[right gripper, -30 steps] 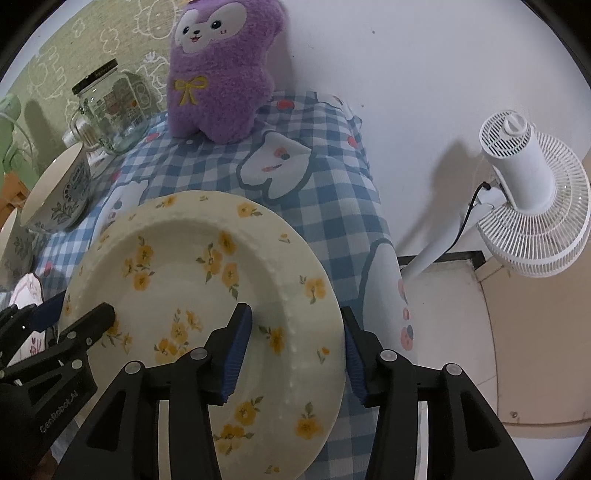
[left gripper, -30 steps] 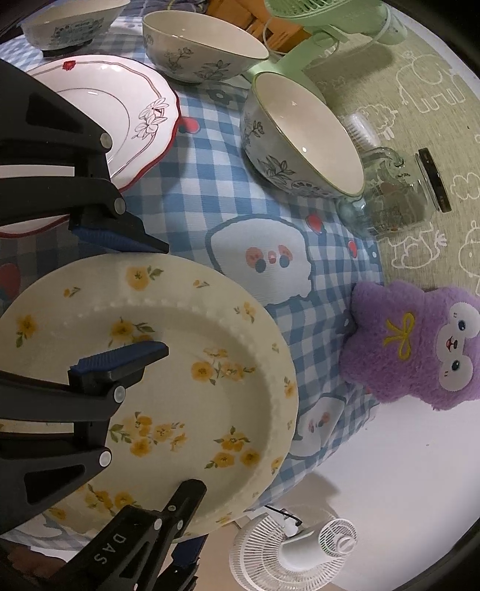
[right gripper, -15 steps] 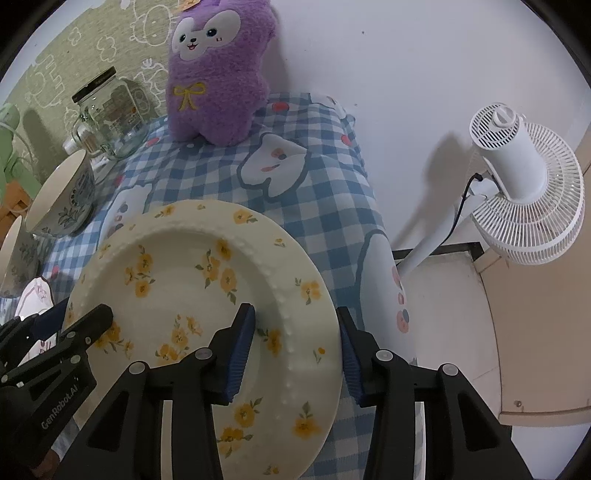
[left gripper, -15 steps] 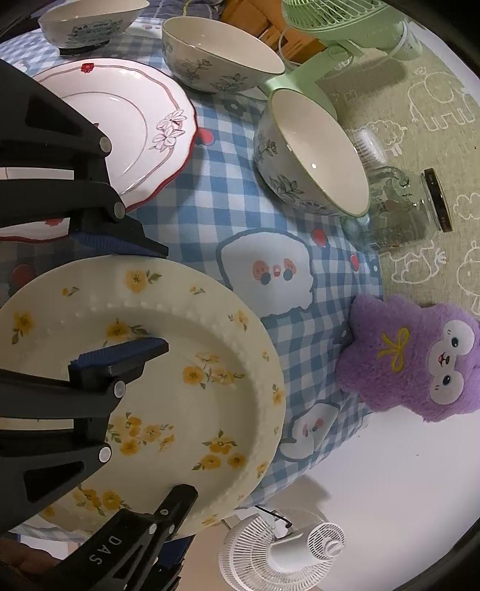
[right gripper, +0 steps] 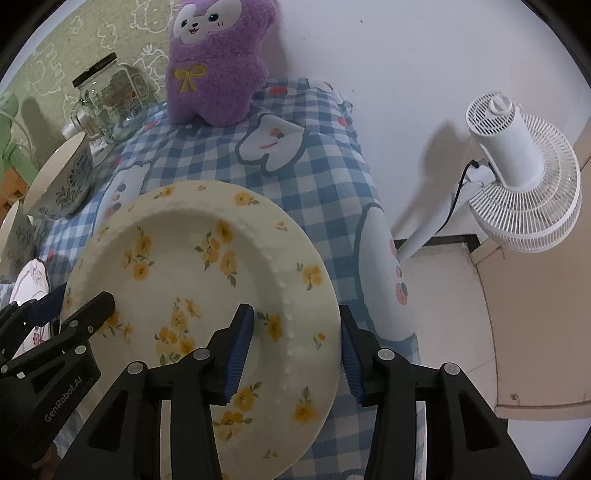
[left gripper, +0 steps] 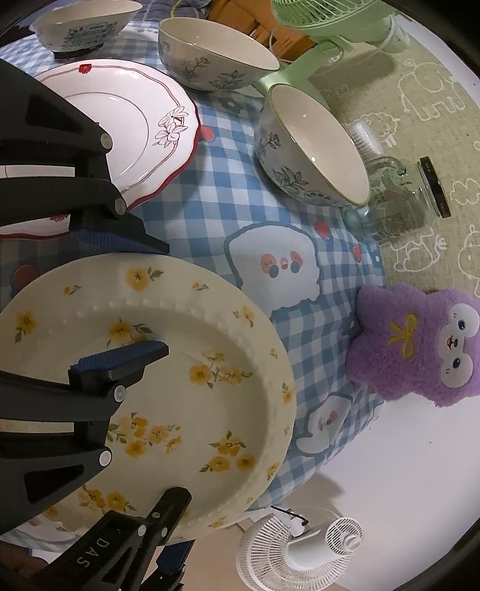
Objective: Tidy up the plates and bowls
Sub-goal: 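Carry the beaded-rim plate toward the red-rimmed white plate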
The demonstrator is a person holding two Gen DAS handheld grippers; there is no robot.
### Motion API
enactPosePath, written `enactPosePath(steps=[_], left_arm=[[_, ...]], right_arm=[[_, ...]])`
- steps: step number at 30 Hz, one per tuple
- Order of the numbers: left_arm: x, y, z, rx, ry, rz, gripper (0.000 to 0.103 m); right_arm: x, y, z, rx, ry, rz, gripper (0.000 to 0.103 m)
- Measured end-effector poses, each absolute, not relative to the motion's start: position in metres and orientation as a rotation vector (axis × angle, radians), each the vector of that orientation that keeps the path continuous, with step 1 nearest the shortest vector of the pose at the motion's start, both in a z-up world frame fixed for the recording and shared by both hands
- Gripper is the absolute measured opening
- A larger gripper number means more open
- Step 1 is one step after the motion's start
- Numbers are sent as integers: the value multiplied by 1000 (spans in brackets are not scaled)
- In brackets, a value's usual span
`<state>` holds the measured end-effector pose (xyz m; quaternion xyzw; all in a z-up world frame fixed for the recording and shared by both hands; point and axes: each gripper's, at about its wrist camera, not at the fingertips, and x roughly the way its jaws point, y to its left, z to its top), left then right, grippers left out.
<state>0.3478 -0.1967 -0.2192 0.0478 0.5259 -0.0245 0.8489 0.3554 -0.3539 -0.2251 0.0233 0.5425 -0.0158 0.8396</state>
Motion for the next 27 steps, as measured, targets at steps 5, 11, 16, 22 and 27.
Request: enactPosePath(steps=[5, 11, 16, 22, 27], left_arm=[[347, -197, -217, 107, 1112, -46, 47], [343, -197, -210, 103, 1115, -45, 45], [338, -196, -200, 102, 1100, -46, 45], [326, -193, -188, 102, 1084, -49, 45], [315, -190, -180, 102, 1071, -54, 45]], right_arm=[[354, -357, -222, 75, 1150, -35, 45], [349, -358, -217, 89, 1141, -46, 45], [343, -356, -205, 80, 1122, -47, 45], [332, -353, -195, 86, 1110, -49, 45], [319, -349, -185, 80, 1096, -51, 45]])
